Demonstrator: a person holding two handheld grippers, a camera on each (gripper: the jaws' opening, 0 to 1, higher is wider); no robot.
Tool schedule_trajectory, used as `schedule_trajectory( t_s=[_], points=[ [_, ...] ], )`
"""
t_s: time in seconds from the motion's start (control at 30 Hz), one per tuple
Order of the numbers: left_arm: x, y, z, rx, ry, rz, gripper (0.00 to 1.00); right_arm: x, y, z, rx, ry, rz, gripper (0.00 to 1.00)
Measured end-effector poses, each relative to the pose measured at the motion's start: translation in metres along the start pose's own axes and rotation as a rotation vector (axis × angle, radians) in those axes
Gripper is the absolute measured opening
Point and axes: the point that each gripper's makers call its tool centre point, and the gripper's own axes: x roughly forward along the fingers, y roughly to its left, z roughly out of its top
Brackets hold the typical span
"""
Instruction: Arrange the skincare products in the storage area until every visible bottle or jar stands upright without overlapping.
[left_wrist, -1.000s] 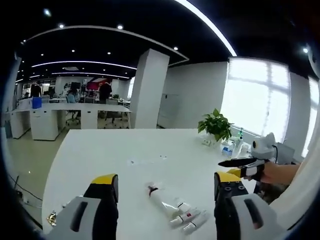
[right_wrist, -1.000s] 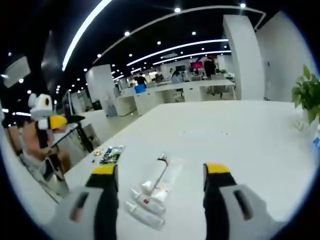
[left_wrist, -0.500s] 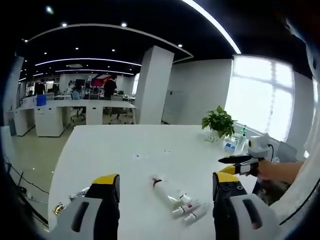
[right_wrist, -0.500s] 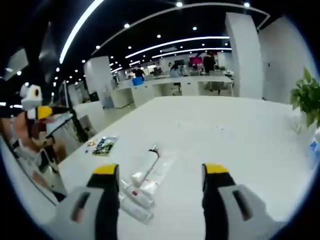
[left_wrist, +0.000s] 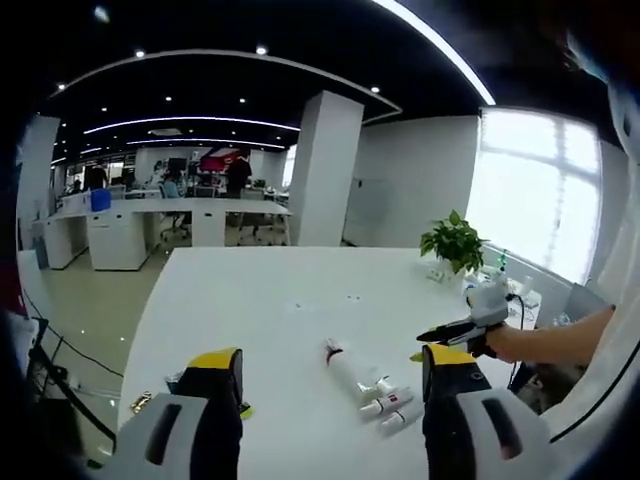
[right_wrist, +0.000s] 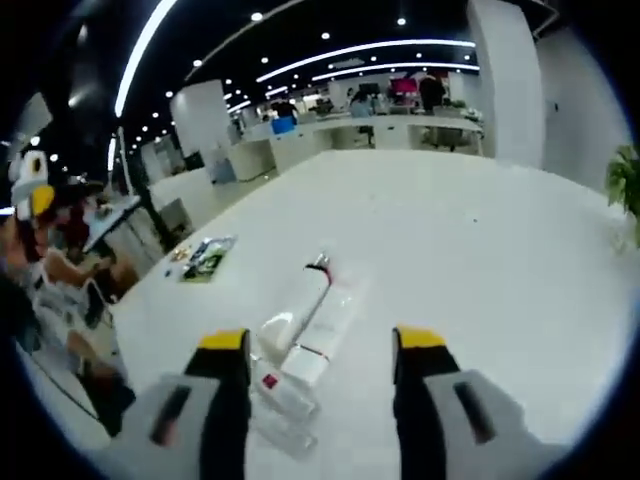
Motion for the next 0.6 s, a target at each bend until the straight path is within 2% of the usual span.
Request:
schedule_trajectory(
  t_s=[0.1, 0.23, 0.43, 0.6],
  points=[
    [-0.007, 0.004, -0.002, -0.011, 0.002, 0.024, 0.73, 0.021, -0.014, 0.001, 0.035, 0.022, -0.019, 0.5],
    [-0.017, 0.009, -0.004, -0.028, 0.001, 0.052, 0.7, 0.048, -0.021, -0.006, 0.031, 0.111, -0.032, 0.47],
    [-0.027, 0.015, -0.009, -0.046, 0.002, 0.098, 0.69, 0.079, -0.023, -0.013, 0.043, 0.181, -0.029, 0.44],
    [-0.031, 0.016, -0.016, -0.063, 0.012, 0.124, 0.69, 0.099, -0.014, -0.021, 0.04, 0.24, -0.015, 0.43]
  ],
)
